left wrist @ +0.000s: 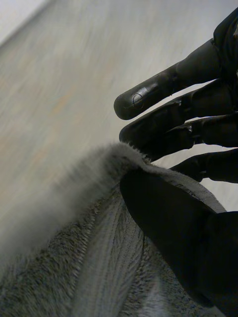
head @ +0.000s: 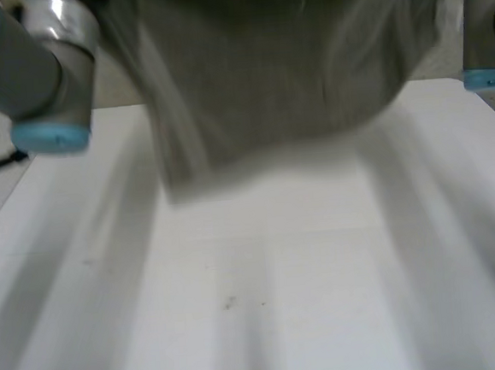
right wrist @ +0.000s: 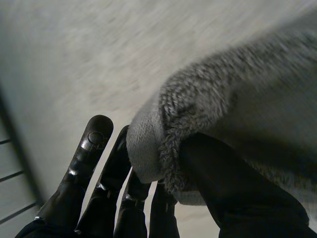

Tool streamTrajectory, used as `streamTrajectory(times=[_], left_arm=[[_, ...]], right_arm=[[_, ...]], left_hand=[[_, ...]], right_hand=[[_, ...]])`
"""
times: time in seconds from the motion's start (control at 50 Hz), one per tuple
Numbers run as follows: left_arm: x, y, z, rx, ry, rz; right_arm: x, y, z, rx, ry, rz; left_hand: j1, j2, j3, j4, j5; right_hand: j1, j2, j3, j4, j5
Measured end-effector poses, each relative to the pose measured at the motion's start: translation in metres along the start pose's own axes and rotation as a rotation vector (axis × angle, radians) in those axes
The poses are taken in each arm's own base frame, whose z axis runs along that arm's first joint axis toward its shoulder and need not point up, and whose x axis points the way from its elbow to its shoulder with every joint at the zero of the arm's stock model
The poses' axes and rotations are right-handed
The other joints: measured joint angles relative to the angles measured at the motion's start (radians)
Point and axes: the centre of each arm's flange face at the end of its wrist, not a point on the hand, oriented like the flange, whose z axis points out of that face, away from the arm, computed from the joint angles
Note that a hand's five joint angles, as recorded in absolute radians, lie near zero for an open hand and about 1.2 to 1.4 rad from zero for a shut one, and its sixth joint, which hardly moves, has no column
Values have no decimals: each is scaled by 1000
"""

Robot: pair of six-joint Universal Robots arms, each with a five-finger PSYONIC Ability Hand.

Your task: Fold the laundry

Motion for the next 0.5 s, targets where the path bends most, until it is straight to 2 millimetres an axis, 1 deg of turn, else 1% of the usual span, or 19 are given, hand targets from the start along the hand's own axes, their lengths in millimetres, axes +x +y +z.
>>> streamTrajectory(times=[0.02,0.04,0.06,0.1,0.14,0.18,0.2,0.26,0.28,0.3,0.32,0.34,0.38,0.4,0.42,0.46,0.5], left_arm=[[-17,-15,11,63,-67,-40],[-22,-20,14,81,-86,-55],[-31,-27,17,112,-119,-91],[-38,-30,17,122,-139,-142],[-38,-24,12,101,-134,-168],[-33,-11,3,55,-114,-189],[-27,3,-7,4,-91,-197],[-17,21,-21,-58,-60,-200],[-9,36,-34,-108,-34,-200],[-2,48,-45,-150,-11,-198],[7,61,-59,-195,15,-197],[13,68,-68,-222,32,-196],[22,81,-83,-266,65,-195],[28,88,-92,-290,86,-195],[41,101,-113,-339,131,-196],[48,109,-126,-367,162,-197],[58,119,-145,-406,206,-201]], right_arm=[[6,-6,3,37,31,21],[7,-8,3,50,38,33],[9,-10,1,61,37,53],[6,-8,-6,59,9,81],[1,-4,-16,40,-37,103],[-5,1,-26,12,-86,121],[-15,10,-42,-41,-158,140],[-26,19,-60,-105,-232,153],[-32,25,-71,-144,-272,158],[-41,35,-90,-218,-343,166],[-47,42,-104,-268,-390,171],[-53,47,-116,-311,-431,174],[-59,53,-133,-366,-488,180],[-64,57,-145,-401,-528,185],[-72,63,-167,-463,-603,194],[-77,67,-185,-509,-664,203],[-83,70,-201,-550,-722,210]], left_hand=[[0,0,0,0,0],[0,0,0,0,0],[0,0,0,0,0],[0,0,0,0,4],[0,0,0,0,5],[0,0,0,0,5],[0,0,0,0,5],[0,0,0,0,5],[0,0,0,0,5],[0,0,0,0,5],[0,0,0,0,5],[0,0,0,0,5],[0,0,0,0,5],[0,0,0,0,5],[0,0,0,0,5],[0,0,0,0,5],[0,0,0,0,5]], right_hand=[[0,0,0,0,0],[0,0,0,0,0],[0,0,0,0,0],[0,0,4,0,0],[0,0,5,0,0],[0,0,5,0,0],[0,0,5,0,0],[0,0,5,0,0],[0,0,5,0,0],[0,0,5,0,0],[0,0,5,0,0],[0,0,5,0,0],[0,0,5,0,0],[0,0,5,0,0],[0,0,5,0,0],[0,0,5,0,0],[0,0,5,0,0]])
